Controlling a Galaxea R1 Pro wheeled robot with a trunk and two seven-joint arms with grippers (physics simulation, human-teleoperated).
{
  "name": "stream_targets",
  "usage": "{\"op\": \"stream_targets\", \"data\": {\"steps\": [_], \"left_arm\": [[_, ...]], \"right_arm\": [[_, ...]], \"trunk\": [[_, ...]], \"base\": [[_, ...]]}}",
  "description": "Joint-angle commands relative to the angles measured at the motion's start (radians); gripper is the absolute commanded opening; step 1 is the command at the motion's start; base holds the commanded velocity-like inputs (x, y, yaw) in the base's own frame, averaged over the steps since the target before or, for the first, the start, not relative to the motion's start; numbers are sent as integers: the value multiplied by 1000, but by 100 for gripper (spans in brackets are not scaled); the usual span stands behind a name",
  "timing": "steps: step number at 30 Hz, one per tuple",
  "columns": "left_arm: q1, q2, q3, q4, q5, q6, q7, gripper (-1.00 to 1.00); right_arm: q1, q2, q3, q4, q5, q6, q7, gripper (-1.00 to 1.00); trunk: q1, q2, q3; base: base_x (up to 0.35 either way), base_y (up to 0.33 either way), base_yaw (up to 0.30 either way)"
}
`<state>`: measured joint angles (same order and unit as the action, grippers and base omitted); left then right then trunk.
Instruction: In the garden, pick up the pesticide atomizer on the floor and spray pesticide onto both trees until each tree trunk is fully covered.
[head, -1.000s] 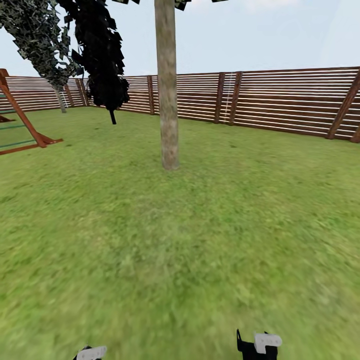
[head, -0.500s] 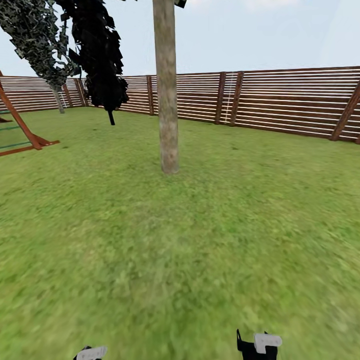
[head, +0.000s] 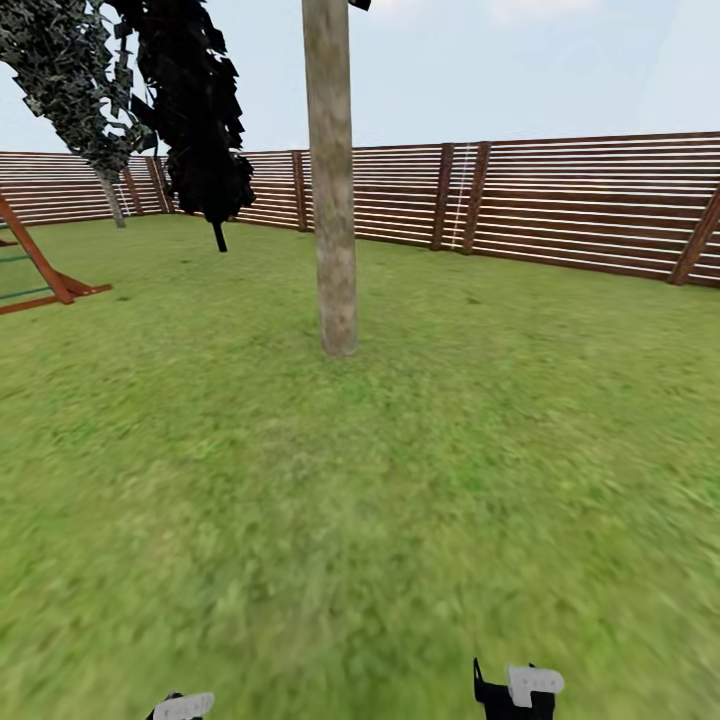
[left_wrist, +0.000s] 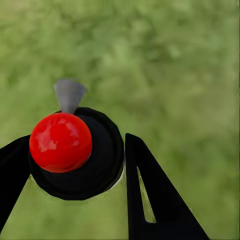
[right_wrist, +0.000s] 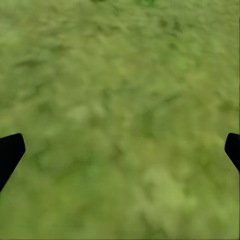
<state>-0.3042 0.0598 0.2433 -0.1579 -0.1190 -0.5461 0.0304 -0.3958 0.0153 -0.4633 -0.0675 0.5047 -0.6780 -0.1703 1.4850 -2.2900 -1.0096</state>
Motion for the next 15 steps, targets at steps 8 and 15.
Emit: {"op": "stream_targets", "data": {"steps": [8,15], "left_arm": [[0,0,0,0,1,0,0,-100],[0,0,0,0,0,0,0,-100]], "right_arm": [[0,0,0,0,0,0,0,100],[0,0,0,0,0,0,0,100]], "trunk": [[0,0,0],[0,0,0]], "base": [[339,0,0],[339,0,0]]}}
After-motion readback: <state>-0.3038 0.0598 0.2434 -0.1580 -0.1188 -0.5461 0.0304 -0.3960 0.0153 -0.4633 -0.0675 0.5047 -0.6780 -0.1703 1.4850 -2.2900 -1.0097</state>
